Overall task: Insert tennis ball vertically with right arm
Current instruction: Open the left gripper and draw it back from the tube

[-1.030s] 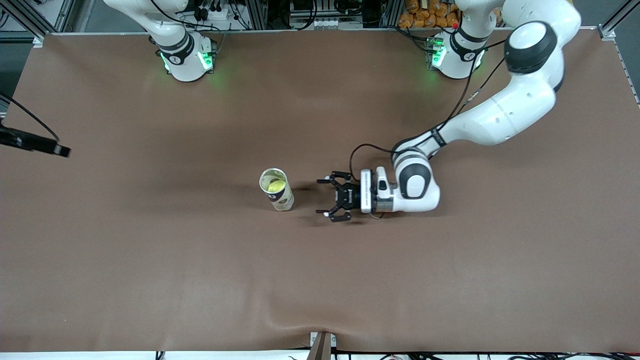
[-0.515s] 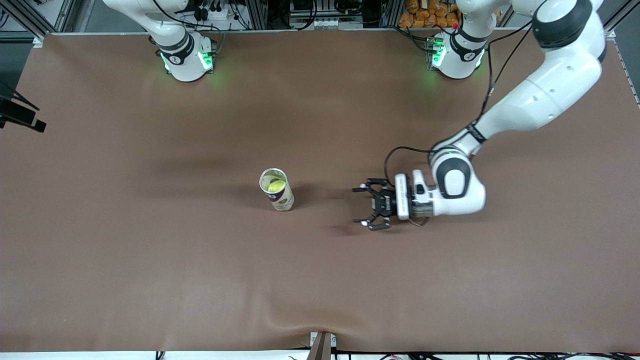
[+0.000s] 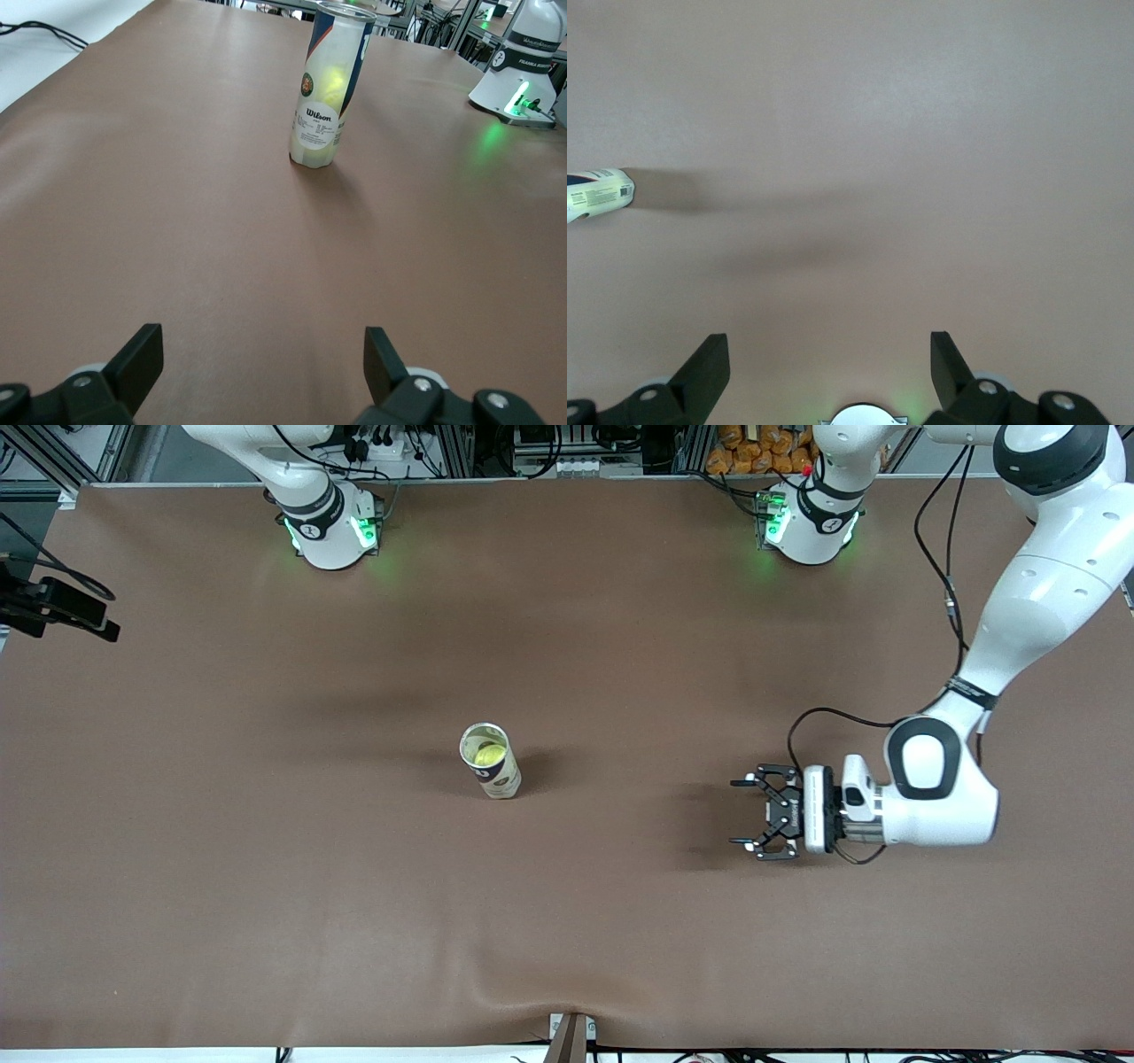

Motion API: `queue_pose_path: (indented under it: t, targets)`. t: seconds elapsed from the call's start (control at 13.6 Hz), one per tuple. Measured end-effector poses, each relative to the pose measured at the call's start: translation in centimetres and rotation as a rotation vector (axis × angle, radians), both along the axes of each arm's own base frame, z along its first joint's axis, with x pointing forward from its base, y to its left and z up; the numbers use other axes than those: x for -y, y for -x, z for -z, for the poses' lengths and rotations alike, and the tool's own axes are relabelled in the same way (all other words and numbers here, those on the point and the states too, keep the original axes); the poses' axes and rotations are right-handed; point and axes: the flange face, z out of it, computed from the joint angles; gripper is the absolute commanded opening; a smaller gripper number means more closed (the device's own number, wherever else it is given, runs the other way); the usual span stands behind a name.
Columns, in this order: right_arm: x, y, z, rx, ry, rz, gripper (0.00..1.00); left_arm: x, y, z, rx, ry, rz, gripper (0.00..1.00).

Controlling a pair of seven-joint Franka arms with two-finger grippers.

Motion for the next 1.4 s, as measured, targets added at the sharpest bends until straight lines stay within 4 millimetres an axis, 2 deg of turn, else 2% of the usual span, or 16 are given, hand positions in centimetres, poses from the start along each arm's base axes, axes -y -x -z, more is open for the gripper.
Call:
queue_pose_path:
  t: [0.15,0.44,0.74,0.88,1.03,1.25,1.4]
  targets:
    - [-0.1,0.2,-0.3,0.009,0.006,-0.004,1.0,-0.7,-0.7,-0.3,-0.017,-0.05,-0.016,1.0]
    - [-0.2,0.8,-0.8,0.001,0.016,-0.062,1.0,-4.4,-2.3,-0.8,-0.087,-0.228,-0.054,1.0]
    - [0.7,1.0,-1.3,0.009,0.021,-0.051,1.0,-6.1,-3.2,-2.0,-0.206,-0.394,-0.129,1.0]
    - [1.4,1.3,-1.4,0.002,0.021,-0.037,1.0,-5.9,-3.4,-2.4,-0.285,-0.485,-0.179,1.0]
    - [1.6,1.5,-1.5,-0.009,0.019,-0.034,1.0,-5.4,-3.9,-3.6,-0.343,-0.593,-0.269,1.0]
    - [1.7,1.6,-1.6,-0.014,0.019,-0.03,1.0,-5.3,-4.3,-6.5,-0.381,-0.793,-0.457,1.0]
    - [1.8,1.6,-1.6,-0.013,0.019,-0.028,1.0,-4.2,-4.4,-9.6,-0.396,-0.867,-0.596,1.0]
